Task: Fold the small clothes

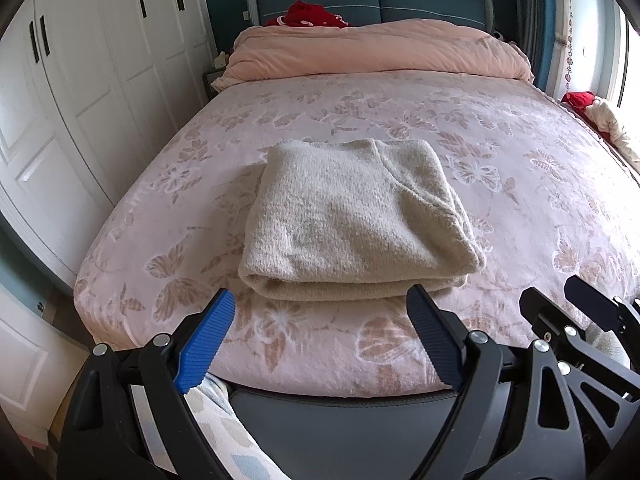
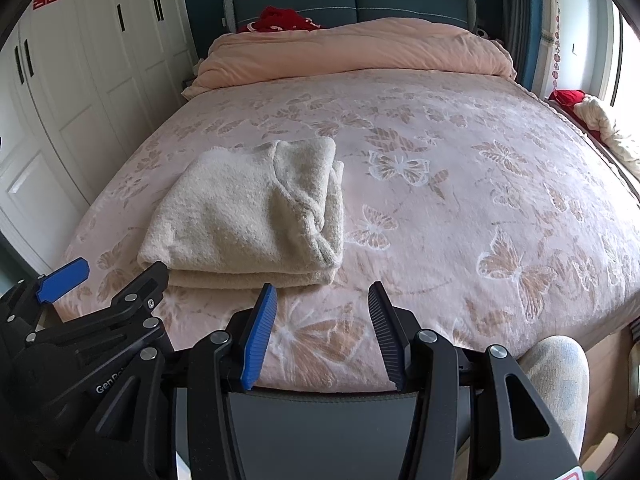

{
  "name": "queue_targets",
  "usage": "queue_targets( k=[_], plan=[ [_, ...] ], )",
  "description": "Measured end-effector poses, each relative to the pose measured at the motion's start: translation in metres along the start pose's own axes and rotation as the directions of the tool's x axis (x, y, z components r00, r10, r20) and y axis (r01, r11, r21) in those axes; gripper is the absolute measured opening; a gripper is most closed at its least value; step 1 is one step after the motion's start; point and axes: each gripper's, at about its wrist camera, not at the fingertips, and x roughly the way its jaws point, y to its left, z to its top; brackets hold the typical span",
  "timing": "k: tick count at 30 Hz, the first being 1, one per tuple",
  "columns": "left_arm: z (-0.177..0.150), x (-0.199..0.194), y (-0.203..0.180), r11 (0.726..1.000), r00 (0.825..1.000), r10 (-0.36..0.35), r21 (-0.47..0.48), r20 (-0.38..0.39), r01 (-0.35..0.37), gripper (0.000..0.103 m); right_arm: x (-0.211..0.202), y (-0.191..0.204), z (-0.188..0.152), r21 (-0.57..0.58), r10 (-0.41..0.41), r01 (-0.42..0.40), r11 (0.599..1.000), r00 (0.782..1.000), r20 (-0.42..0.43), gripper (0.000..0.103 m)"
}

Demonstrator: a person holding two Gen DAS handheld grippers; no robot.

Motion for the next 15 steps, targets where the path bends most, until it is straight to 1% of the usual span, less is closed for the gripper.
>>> queue_targets(
  k=[5, 10, 12, 13, 15],
  plan=[
    [-0.0003, 0.0004, -0.0005, 1.0, 1.0, -0.003, 0.0, 0.008, 0.003, 0.084, -0.0004, -0.0014, 0.0001, 0.002, -0.007, 0.007, 1.0, 1.0, 0.001, 0.047],
    [-0.001, 0.0004, -0.0019, 1.0, 1.0, 0.006, 0.003, 0.011, -0.006, 0.084, 0.0004, -0.0001, 0.0003, 0.0, -0.012, 0.012, 1.0, 1.0, -0.004, 0.044],
    [-0.0008, 0.0006, -0.0022, 1.0, 1.0, 0.011, 0.002, 0.01, -0.011, 0.083, 0.0011, -0.0006, 0.0004, 0.0, -0.012, 0.012, 1.0, 1.0, -0.007, 0.044],
    [-0.0005, 0.0008, -0.0021, 1.0, 1.0, 0.006, 0.004, 0.011, -0.006, 0.08, 0.001, -0.0001, 0.0003, -0.001, -0.013, 0.013, 1.0, 1.0, -0.007, 0.044],
    [0.0002, 0.0013, -0.0018, 1.0, 1.0, 0.003, 0.012, 0.011, -0.003, 0.079, 0.001, 0.0007, 0.0005, 0.0, -0.014, 0.014, 1.0, 1.0, -0.007, 0.044]
  ],
)
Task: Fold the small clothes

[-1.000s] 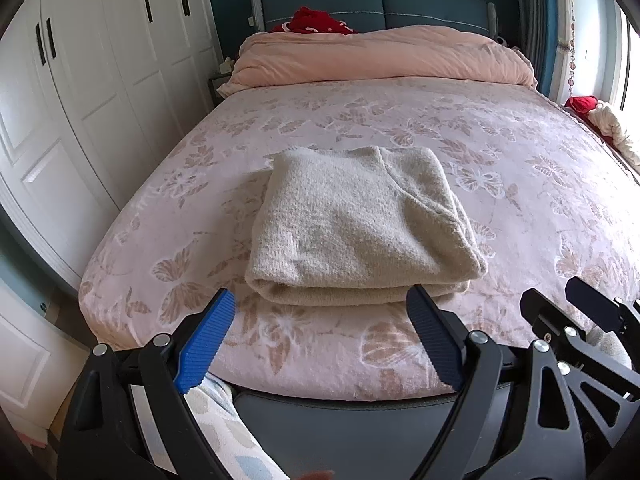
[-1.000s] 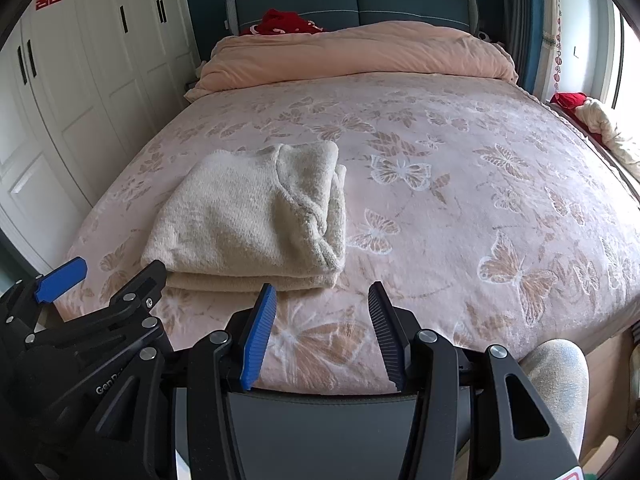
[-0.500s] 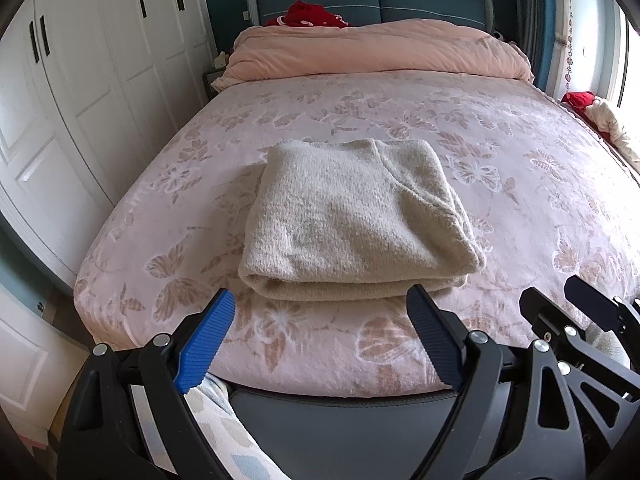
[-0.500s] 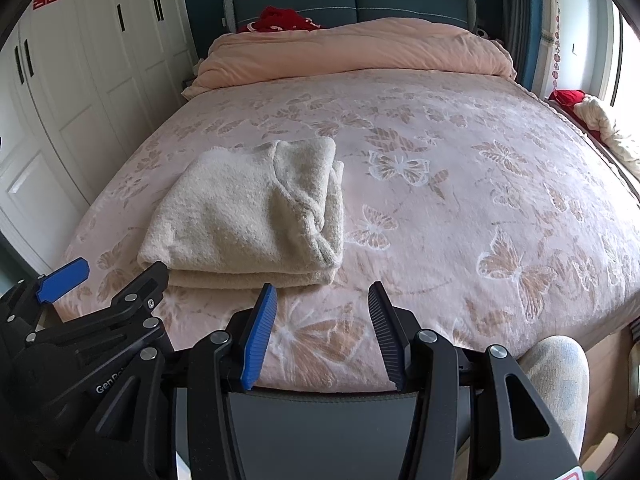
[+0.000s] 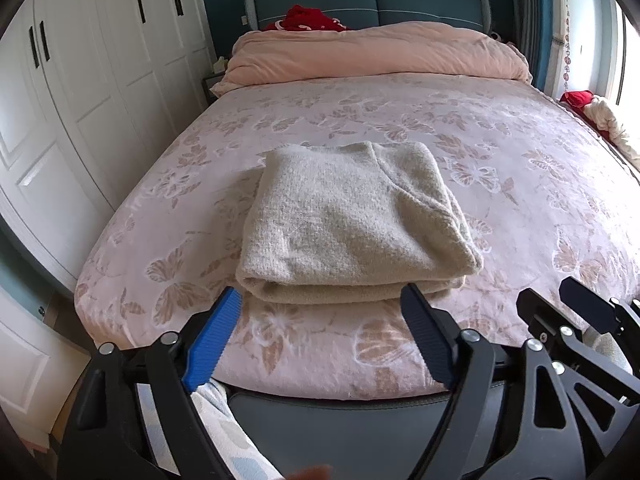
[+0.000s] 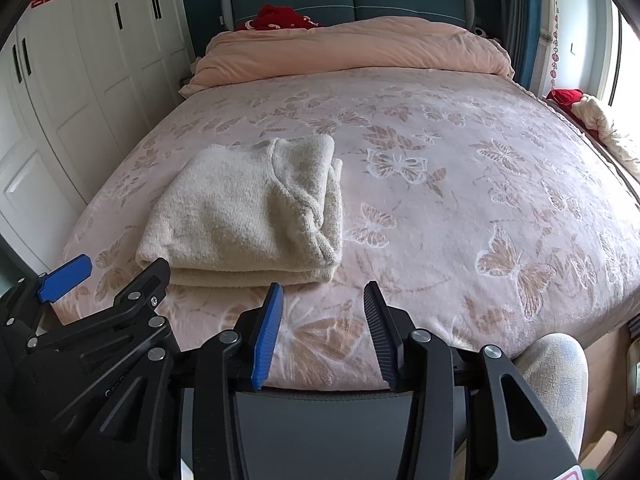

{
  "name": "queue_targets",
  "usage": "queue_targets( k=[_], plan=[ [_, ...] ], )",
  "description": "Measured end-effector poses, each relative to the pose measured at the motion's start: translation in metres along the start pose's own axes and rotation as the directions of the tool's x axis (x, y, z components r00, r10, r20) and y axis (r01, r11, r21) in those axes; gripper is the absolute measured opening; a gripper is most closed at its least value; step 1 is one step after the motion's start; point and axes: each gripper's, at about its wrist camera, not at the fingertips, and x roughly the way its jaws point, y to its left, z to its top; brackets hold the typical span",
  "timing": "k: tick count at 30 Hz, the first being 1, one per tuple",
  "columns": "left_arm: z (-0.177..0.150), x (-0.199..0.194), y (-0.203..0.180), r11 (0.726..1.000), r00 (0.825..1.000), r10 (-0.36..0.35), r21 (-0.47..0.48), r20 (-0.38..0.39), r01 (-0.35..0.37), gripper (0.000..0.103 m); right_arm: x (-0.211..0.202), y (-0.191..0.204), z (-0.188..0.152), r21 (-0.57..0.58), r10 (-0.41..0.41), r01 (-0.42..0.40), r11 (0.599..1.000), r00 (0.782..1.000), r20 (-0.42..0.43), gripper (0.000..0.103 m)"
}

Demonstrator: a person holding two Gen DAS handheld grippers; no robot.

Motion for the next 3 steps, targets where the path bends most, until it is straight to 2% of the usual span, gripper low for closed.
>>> queue_targets(
  k=[3],
  plan=[
    [0.0007, 0.0013, 0.0015, 1.0, 1.0, 0.0, -0.003, -0.006, 0.0, 0.079, 0.0, 0.0001, 0.0, -0.001, 0.0, 0.0, 1.0, 1.0, 0.0, 0.044]
  ],
)
